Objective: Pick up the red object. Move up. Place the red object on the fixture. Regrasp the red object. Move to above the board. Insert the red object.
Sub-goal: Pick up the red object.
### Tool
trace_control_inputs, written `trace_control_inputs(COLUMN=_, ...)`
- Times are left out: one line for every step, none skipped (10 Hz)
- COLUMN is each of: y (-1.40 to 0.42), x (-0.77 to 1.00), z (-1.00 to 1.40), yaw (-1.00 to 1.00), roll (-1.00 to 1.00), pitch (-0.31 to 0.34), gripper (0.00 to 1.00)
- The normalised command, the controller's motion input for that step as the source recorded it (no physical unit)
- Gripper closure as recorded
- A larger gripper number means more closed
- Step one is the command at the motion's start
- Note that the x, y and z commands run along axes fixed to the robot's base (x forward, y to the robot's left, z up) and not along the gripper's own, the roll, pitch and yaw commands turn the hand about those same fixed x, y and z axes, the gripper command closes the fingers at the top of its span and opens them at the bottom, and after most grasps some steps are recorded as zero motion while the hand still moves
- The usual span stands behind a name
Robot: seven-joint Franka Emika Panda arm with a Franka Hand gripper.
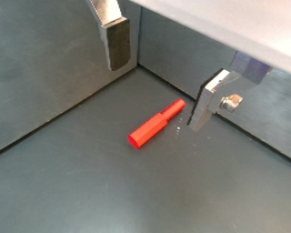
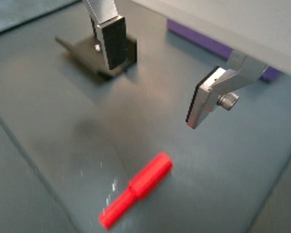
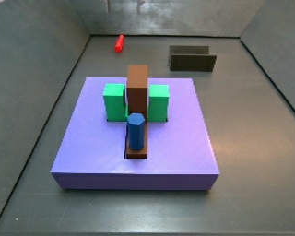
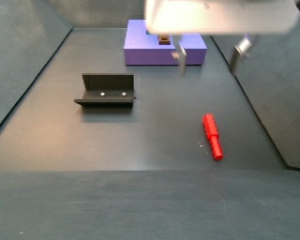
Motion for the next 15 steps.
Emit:
trace_control_inputs(y=0.00, x=0.00, z=-1.00, yaw=-0.21, roll=0.05, pitch=-0.039, gripper=0.00)
trace_control_inputs(y=0.00, x=0.26, z=-0.98, yaw=-0.31, roll=0.02, pitch=0.000, gripper=0.00)
trace_control_inputs(y=0.00, x=0.29, z=-0.96, yaw=-0.34, roll=0.01, pitch=0.000, gripper=0.00)
trace_control_inputs(y=0.02, x=0.03, z=-1.00, yaw=-0.23, roll=0.00, pitch=0.000, gripper=0.00)
trace_control_inputs(y=0.09, x=-0.07, z=-0.94, yaw=-0.09, roll=0.00, pitch=0.000, gripper=0.00)
trace_control_inputs(y=0.06, x=-0.15, z=-0.78, yaw=-0.04, roll=-0.05, pitch=-0.026, gripper=0.00)
trace_control_inputs(y=0.02, x=-0.24, z=-0.67, yaw=0.00, roll=-0.08, pitch=-0.079, gripper=0.00)
trace_control_inputs(y=0.00, x=-0.29, z=-0.60, yaw=0.00, roll=-0.09, pitch=-0.134, gripper=0.00)
trace_control_inputs(y=0.00, x=-0.21, z=-0.53, yaw=0.00, roll=-0.01, pitch=-0.129, gripper=0.00)
trace_control_inputs(y=0.03, x=-0.18, z=-0.43, yaw=0.00, roll=0.00, pitch=-0.096, gripper=0.00)
trace_control_inputs(y=0.01, x=-0.09, z=-0.35, yaw=0.00, roll=0.00, pitch=-0.043, gripper=0.00)
trace_control_inputs(y=0.06, x=0.00, z=-0.42, yaw=0.00, roll=-0.02, pitch=-0.064, gripper=0.00)
trace_control_inputs(y=0.10, x=0.00, z=-0.38, yaw=0.00, roll=-0.07, pitch=-0.084, gripper=0.00)
trace_control_inputs(y=0.10, x=0.00, z=-0.29, yaw=0.00, roll=-0.07, pitch=-0.061, gripper=0.00)
trace_control_inputs(y=0.09, x=0.00, z=-0.17, yaw=0.00, roll=-0.08, pitch=-0.023, gripper=0.00)
